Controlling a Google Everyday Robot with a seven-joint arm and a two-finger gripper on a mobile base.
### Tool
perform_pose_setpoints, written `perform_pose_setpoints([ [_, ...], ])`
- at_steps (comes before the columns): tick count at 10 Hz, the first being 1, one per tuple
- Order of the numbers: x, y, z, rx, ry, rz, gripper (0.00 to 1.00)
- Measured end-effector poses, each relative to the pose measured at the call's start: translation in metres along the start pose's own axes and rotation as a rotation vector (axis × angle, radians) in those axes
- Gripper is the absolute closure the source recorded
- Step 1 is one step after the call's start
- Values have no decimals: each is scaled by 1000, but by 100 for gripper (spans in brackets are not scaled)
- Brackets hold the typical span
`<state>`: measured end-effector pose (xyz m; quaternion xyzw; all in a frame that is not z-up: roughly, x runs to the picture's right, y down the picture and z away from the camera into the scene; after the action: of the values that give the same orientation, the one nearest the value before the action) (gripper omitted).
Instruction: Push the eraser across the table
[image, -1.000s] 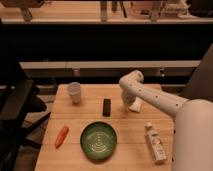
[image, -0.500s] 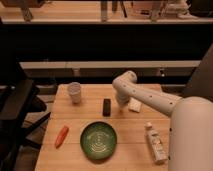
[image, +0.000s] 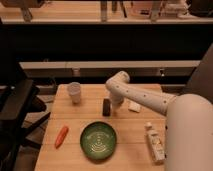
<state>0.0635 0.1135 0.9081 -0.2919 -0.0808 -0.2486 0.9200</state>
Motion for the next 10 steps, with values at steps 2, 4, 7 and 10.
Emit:
perform_pose_setpoints([
  [2, -12, -2, 0, -3, -1, -41, 98],
  [4, -30, -5, -1, -9, -3, -76, 98],
  [7, -37, -4, -1, -20, 1, -96, 98],
  [10, -58, 1, -2, -34, -6, -153, 98],
])
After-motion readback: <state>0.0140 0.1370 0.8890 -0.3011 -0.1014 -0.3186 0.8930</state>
